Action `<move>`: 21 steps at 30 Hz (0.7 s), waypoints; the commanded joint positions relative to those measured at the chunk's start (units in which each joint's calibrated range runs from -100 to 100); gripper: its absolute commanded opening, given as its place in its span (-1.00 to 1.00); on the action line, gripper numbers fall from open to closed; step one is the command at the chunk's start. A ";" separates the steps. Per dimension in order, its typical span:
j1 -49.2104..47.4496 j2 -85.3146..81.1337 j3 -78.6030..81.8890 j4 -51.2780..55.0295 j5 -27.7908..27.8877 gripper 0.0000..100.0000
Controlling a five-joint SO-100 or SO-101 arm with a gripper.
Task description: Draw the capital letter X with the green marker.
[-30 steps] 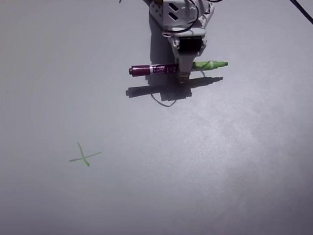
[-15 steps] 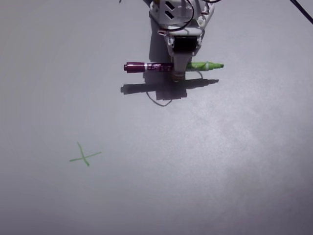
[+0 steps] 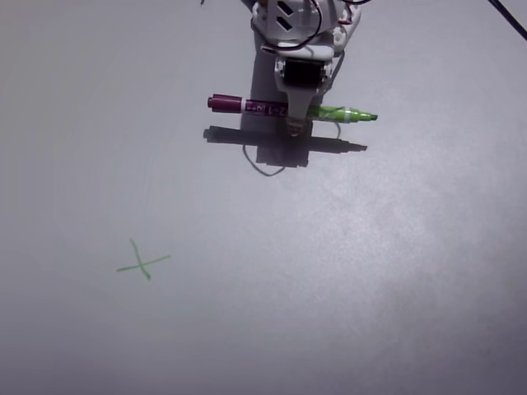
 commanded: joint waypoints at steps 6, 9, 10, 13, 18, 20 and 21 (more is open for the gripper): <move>-0.28 0.72 2.50 8.06 -1.56 -0.98; 0.19 0.64 2.50 7.57 0.05 -0.98; 0.19 0.64 2.50 7.57 0.34 -0.98; 0.95 0.64 2.50 7.00 2.20 -0.98; 2.00 0.64 2.50 6.59 3.08 -0.98; 2.38 0.64 2.50 6.59 3.08 -0.98; 2.38 0.64 2.50 6.59 3.08 -0.98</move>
